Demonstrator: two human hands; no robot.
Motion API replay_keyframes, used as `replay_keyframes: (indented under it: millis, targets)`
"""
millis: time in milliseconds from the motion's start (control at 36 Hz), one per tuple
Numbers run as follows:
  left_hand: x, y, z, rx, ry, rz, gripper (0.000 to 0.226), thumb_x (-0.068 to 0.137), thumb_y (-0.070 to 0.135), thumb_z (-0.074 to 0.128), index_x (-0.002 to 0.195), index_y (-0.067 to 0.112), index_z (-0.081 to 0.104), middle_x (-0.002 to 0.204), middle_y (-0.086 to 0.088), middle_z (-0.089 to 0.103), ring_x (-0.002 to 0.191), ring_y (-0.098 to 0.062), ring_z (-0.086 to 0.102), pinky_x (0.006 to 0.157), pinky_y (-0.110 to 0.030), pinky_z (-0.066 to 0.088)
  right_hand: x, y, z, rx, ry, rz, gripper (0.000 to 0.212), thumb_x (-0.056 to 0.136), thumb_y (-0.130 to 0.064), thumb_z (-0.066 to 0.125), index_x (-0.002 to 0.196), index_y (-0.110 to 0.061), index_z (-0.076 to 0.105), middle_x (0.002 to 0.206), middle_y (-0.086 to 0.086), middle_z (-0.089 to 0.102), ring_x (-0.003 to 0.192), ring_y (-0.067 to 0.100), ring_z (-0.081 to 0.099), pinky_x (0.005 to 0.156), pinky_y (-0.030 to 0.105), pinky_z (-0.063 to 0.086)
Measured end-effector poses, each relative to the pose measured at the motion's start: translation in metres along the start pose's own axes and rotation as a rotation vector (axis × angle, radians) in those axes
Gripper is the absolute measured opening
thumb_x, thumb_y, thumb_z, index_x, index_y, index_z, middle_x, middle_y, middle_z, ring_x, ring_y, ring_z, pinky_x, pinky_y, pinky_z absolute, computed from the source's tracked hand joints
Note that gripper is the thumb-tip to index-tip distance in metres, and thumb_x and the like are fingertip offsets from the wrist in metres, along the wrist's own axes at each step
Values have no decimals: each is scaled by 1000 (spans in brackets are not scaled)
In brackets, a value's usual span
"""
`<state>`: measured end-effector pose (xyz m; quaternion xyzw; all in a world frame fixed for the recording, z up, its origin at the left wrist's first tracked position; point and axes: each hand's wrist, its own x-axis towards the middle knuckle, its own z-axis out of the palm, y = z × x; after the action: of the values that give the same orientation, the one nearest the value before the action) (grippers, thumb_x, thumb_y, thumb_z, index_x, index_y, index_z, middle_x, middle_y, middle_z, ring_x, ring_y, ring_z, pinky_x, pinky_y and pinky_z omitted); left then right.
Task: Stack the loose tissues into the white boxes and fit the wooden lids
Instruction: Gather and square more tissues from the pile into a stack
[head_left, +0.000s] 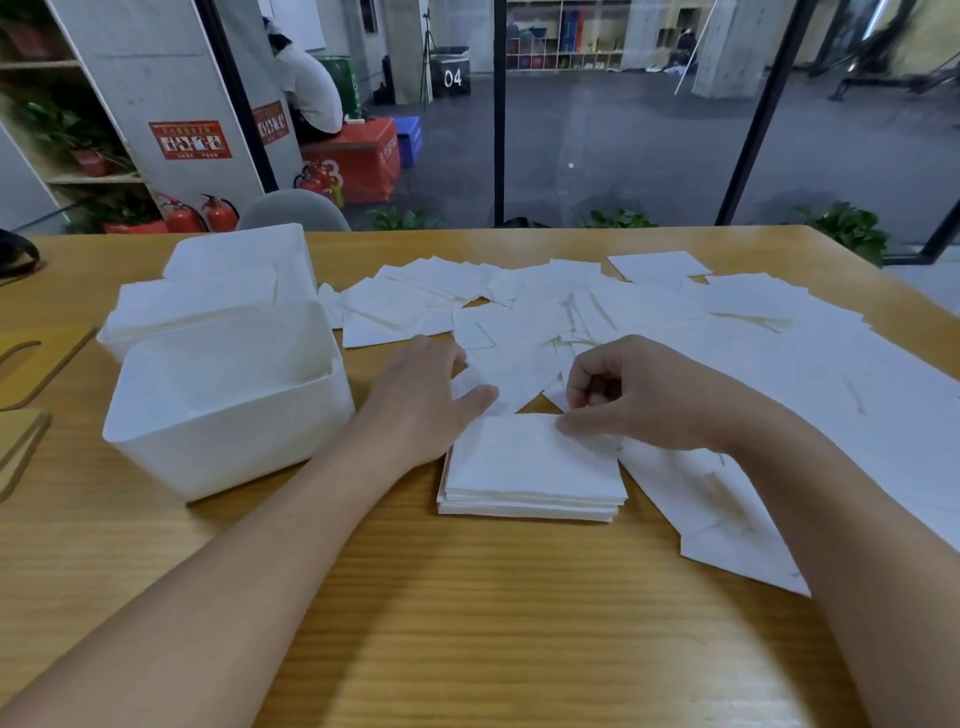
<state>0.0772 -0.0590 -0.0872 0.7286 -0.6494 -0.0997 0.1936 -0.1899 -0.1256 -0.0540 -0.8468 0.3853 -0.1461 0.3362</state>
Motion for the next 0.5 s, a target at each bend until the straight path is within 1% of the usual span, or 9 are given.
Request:
replay_keyframes:
  millis: [56, 139, 194, 250, 306, 361, 417, 472, 500]
  targets:
    - [1, 1, -1, 18, -13, -33, 58, 97, 67, 67, 139, 26, 61, 134, 4, 56, 129, -21, 52, 105, -42, 49, 1, 0, 4, -16, -27, -2, 18, 87, -37, 90, 81, -29, 75, 65, -14, 61, 57, 4, 51, 53, 15, 41]
    - [0, 2, -2, 14, 0, -46, 44, 96, 66, 69, 118, 29, 60, 117, 10, 57, 119, -20, 52, 96, -39, 49, 2, 2, 8, -32, -33, -1, 14, 87, -38, 89, 83, -33, 76, 69, -13, 65, 59, 3, 54, 55, 15, 44]
    - [0, 2, -3, -22, -1, -35, 39, 97, 63, 71, 109, 27, 61, 106, 14, 57, 113, -18, 51, 96, -40, 48, 3, 3, 8, -28, -36, 2, 12, 87, -38, 88, 84, -35, 77, 70, -13, 66, 60, 4, 55, 56, 15, 45]
    - [-1, 2, -3, -87, -16, -21, 34, 99, 57, 72, 103, 24, 64, 99, 15, 59, 112, -18, 51, 97, -40, 46, 3, 3, 8, -22, -39, 3, 11, 87, -39, 88, 85, -37, 77, 71, -13, 66, 60, 3, 55, 56, 15, 45]
    - [-1, 2, -3, -147, -40, -19, 26, 100, 52, 73, 96, 27, 64, 98, 12, 60, 113, -20, 51, 100, -43, 48, 4, 4, 8, -22, -39, -5, 11, 87, -39, 87, 86, -37, 77, 72, -13, 67, 61, 3, 55, 56, 15, 45]
    - [-1, 2, -2, -174, -45, -10, 20, 102, 45, 72, 94, 28, 63, 100, 9, 62, 112, -22, 53, 100, -46, 50, 3, 4, 8, -18, -42, -11, 10, 88, -39, 87, 87, -36, 78, 72, -13, 66, 61, 3, 55, 57, 15, 45]
    - [0, 2, -1, -193, -7, 1, 16, 106, 38, 67, 95, 29, 60, 99, 10, 64, 106, -20, 58, 91, -43, 53, 3, 4, 7, -20, -44, -5, 10, 89, -41, 87, 88, -36, 78, 73, -13, 67, 61, 3, 55, 57, 15, 45]
    - [0, 2, -1, -219, 62, 24, 14, 108, 36, 64, 98, 31, 56, 96, 12, 64, 93, -14, 60, 75, -36, 49, 2, 3, 5, -34, -43, 9, 11, 89, -44, 86, 90, -36, 78, 76, -12, 69, 63, 2, 57, 58, 15, 46]
    - [1, 2, -2, -241, 98, 38, 11, 108, 35, 64, 101, 32, 56, 96, 12, 64, 90, -10, 61, 71, -33, 48, 2, 3, 4, -43, -33, 20, 13, 90, -46, 86, 90, -36, 78, 78, -12, 71, 64, 3, 58, 58, 17, 47]
